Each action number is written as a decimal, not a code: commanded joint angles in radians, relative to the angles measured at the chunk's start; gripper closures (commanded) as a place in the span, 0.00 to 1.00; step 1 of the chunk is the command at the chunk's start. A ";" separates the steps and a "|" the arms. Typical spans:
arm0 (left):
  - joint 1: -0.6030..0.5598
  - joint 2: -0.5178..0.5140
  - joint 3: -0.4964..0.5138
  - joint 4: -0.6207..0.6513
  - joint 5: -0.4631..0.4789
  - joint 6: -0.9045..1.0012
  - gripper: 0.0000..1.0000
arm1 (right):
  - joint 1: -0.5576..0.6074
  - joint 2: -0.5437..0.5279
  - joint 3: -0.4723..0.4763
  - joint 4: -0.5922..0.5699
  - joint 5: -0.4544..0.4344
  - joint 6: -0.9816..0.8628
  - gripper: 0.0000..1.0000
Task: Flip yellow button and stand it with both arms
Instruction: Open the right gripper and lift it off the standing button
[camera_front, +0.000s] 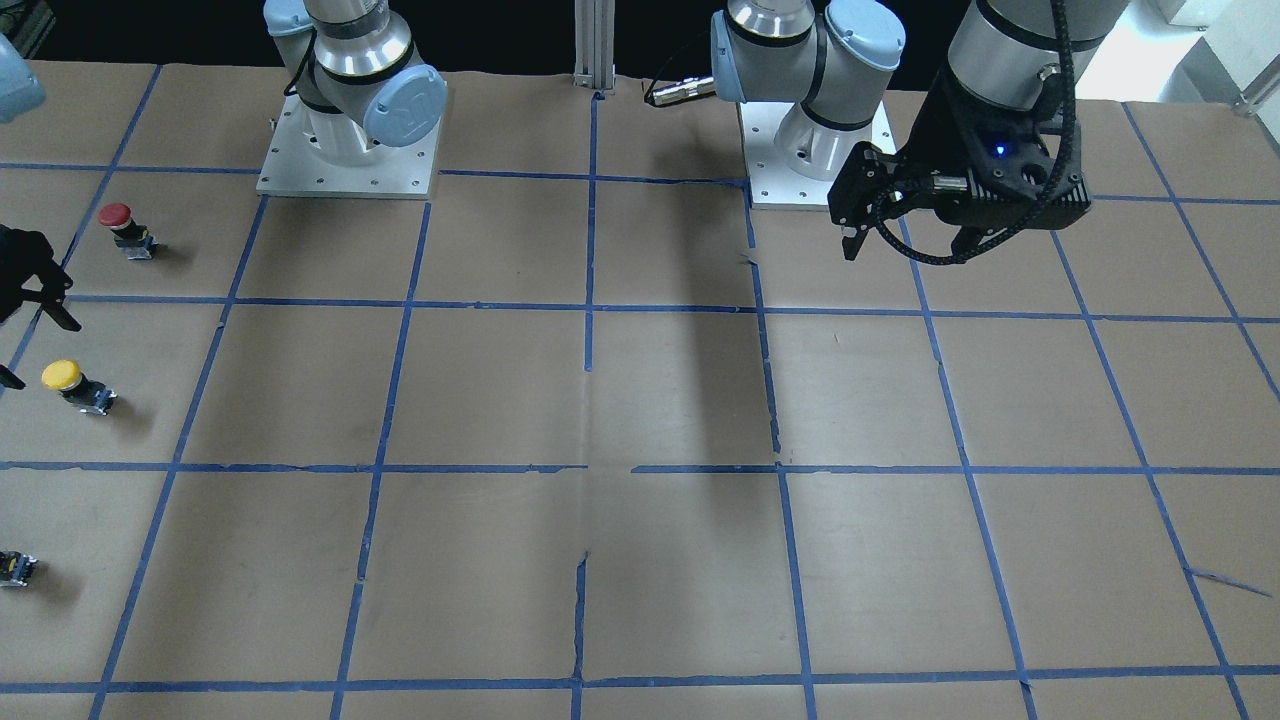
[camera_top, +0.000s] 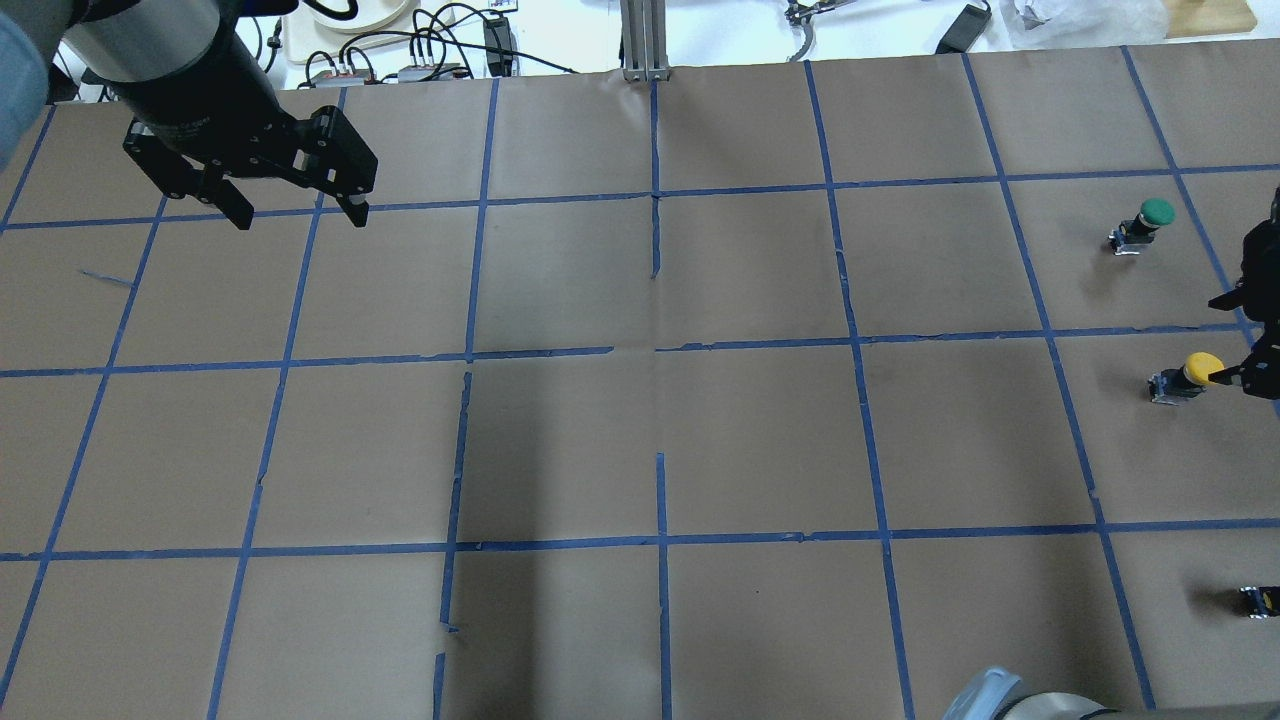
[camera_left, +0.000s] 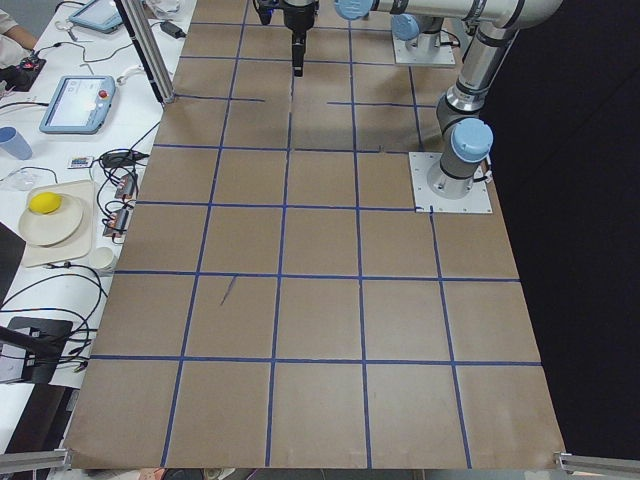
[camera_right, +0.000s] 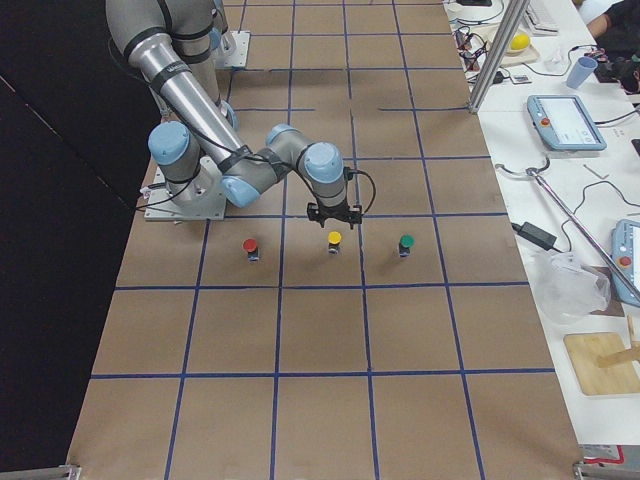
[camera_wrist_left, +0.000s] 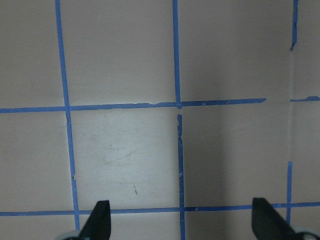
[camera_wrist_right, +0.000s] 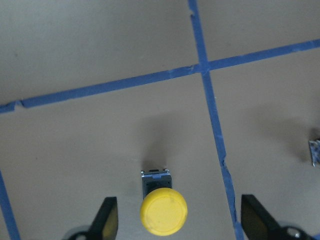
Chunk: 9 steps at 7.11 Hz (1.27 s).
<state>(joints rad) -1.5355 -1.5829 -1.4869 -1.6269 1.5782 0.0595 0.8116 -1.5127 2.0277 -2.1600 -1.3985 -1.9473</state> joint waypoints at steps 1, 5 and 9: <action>0.000 -0.003 0.002 0.001 -0.003 -0.001 0.01 | 0.006 -0.186 -0.030 0.197 -0.107 0.570 0.11; 0.006 -0.003 0.004 0.009 0.005 0.002 0.01 | 0.181 -0.219 -0.268 0.602 -0.125 1.472 0.01; 0.012 -0.006 0.010 0.010 0.005 0.002 0.01 | 0.573 -0.233 -0.388 0.769 -0.125 2.008 0.00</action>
<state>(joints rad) -1.5272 -1.5888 -1.4795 -1.6174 1.5830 0.0613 1.2631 -1.7371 1.6522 -1.4058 -1.5178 -0.0555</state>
